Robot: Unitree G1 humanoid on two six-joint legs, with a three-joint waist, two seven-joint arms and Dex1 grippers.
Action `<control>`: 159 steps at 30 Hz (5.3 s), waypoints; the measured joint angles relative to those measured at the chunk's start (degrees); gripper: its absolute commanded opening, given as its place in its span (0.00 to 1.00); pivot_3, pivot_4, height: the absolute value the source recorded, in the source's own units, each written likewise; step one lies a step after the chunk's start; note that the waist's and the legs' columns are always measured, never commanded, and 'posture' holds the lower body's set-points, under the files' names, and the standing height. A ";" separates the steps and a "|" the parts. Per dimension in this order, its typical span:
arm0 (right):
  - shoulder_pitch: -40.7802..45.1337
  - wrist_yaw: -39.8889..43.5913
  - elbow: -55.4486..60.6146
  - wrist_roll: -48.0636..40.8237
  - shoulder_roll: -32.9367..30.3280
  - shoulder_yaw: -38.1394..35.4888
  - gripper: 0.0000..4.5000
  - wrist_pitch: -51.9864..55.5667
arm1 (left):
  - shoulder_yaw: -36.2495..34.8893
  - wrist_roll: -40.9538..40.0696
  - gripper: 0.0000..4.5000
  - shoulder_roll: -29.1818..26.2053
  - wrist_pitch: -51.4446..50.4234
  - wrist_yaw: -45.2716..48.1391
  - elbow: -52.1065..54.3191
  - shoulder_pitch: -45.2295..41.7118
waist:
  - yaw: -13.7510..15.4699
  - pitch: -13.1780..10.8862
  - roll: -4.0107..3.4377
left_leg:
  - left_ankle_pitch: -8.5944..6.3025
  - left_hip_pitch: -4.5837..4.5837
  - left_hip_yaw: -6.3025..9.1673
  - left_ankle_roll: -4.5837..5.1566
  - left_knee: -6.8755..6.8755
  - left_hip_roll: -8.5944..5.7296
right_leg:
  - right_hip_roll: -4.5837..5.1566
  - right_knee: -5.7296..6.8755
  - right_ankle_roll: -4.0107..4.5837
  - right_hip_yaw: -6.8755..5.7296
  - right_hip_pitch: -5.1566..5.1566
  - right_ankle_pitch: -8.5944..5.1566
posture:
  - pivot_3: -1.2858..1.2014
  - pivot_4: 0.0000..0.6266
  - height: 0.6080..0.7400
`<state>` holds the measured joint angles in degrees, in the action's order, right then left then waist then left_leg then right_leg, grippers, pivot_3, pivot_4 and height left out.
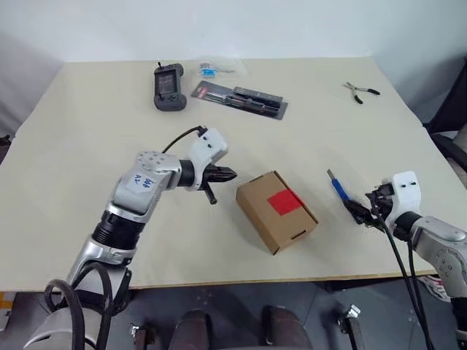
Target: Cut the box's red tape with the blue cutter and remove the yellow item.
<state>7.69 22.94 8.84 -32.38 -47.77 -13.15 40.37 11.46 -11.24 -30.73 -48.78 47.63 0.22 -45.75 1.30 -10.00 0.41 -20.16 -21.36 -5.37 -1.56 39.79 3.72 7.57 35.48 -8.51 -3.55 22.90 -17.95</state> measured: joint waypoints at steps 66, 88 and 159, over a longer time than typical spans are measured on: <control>39.34 31.11 -8.87 21.74 21.22 37.56 0.01 12.01 | -1.75 -2.60 0.00 -10.03 -1.49 4.42 4.33 13.08 | -2.93 -0.08 0.09 | 0.07 -0.60 -0.01 -0.15 0.19 0.04 | 0.02 0.51 -0.04 -0.13 0.81 0.03 | 0.52 0.24 1.00; 36.48 26.21 -2.47 22.52 10.81 28.62 0.75 13.08 | -3.64 -2.89 0.00 -13.41 5.14 8.47 -6.01 3.10 | -2.40 -0.11 0.14 | 0.06 -0.80 0.00 -0.14 0.24 0.04 | 0.03 0.48 -0.05 -0.17 0.93 0.04 | 0.52 0.24 1.00; 25.18 15.38 -0.29 -2.97 26.32 5.94 0.99 44.37 | 3.54 -2.73 0.00 -7.67 7.47 12.49 2.01 3.46 | -1.52 0.20 0.14 | 0.05 0.05 -0.14 -0.10 0.16 0.04 | 0.02 0.55 0.03 0.01 0.28 0.04 | 0.52 0.24 1.00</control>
<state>32.87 38.32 8.55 -35.35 -21.45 -7.21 84.75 15.00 -13.97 -38.40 -41.31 60.12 2.23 -42.28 -0.22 -9.80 0.55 -20.12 -21.30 -5.51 -1.66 39.95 3.76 7.59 36.04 -8.48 -3.53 23.19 -17.91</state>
